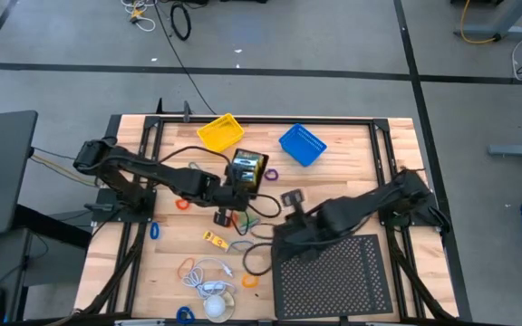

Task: Pick & Place Office Desk Supplies
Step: Put the black basket filled with crayon box on the shelf

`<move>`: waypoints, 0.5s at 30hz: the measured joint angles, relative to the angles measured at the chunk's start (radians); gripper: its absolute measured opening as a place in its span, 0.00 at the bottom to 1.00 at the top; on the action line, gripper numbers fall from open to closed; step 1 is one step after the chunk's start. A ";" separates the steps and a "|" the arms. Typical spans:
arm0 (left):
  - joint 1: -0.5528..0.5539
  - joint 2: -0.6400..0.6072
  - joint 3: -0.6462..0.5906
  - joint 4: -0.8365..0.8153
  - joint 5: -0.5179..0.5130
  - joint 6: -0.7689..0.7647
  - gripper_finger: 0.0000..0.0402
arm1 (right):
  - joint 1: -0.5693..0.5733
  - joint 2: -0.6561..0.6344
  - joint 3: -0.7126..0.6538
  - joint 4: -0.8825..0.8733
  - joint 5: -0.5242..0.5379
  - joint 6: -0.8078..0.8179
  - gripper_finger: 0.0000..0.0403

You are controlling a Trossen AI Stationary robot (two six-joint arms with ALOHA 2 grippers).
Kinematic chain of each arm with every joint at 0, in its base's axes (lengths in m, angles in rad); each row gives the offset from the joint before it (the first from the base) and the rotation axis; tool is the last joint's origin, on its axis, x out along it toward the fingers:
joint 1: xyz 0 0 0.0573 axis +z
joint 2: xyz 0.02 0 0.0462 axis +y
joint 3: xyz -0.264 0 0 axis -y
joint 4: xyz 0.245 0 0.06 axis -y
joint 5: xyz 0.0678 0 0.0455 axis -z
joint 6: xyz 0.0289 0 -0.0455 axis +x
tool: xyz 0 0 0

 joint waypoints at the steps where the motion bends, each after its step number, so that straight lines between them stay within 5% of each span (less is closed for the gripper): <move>1: -0.009 0.000 0.020 -0.012 0.005 -0.018 0.00 | 0.003 -0.020 0.000 -0.024 0.021 0.028 0.00; 10: -0.104 -0.001 0.130 -0.024 0.076 -0.086 0.00 | 0.015 -0.162 -0.011 -0.069 0.075 0.099 0.00; 15: -0.149 -0.001 0.153 -0.024 0.076 -0.117 0.00 | 0.000 -0.364 -0.311 0.388 -0.222 -0.074 0.00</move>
